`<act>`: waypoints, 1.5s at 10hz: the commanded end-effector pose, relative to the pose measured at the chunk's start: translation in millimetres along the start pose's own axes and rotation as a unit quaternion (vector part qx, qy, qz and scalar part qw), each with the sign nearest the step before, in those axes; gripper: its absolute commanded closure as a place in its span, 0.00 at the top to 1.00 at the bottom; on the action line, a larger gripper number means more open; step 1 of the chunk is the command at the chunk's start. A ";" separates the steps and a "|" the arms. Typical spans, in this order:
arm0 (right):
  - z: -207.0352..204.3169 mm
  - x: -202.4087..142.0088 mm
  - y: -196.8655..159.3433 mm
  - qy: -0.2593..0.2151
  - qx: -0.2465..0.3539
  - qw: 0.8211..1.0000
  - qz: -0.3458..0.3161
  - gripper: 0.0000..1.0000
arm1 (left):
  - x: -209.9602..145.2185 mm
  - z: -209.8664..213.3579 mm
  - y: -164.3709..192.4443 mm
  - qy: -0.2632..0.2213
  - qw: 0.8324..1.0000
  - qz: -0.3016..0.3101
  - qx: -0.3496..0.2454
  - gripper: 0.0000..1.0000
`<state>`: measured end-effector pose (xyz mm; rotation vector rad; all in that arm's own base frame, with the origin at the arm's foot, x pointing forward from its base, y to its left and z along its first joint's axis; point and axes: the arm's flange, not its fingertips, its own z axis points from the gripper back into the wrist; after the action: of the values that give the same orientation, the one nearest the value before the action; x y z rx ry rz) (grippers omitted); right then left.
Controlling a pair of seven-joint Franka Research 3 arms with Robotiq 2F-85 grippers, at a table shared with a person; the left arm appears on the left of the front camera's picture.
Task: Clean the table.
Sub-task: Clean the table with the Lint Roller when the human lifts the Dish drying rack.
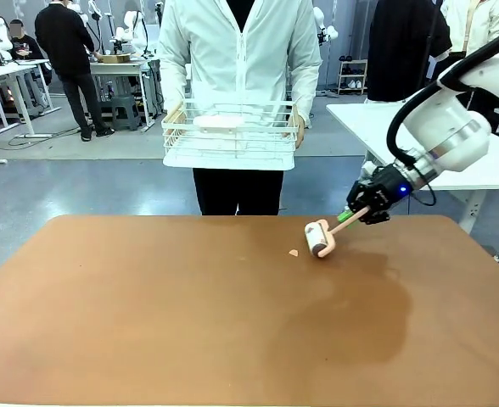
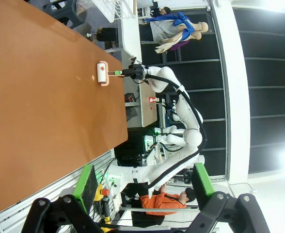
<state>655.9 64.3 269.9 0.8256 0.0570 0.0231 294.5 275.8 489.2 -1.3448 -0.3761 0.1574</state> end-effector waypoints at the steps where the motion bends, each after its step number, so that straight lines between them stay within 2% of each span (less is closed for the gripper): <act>1: -61.5 -20.6 -16.4 0.079 -0.050 0.996 -0.005 0.21 | -1.6 2.6 -0.6 -0.002 1.000 -0.001 -0.001 1.00; 4: -105.7 -28.8 6.8 0.108 -0.064 0.992 -0.003 0.21 | -1.6 2.6 -0.6 -0.002 1.000 -0.001 -0.001 1.00; 7: -132.1 -31.4 34.3 0.086 -0.032 0.996 -0.008 0.21 | -1.6 2.6 -0.6 -0.002 1.000 -0.001 -0.001 1.00; 10: -148.7 -35.3 57.9 0.094 -0.037 0.995 -0.007 0.21 | -1.6 2.6 -0.6 -0.002 1.000 -0.001 -0.001 1.00; 15: -134.3 -29.8 68.2 0.070 -0.022 0.997 -0.014 0.21 | -1.6 2.6 -0.6 -0.002 1.000 -0.001 -0.001 1.00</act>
<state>647.0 202.0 263.8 0.8548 0.0829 0.0251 294.5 275.8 489.2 -1.3448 -0.3761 0.1573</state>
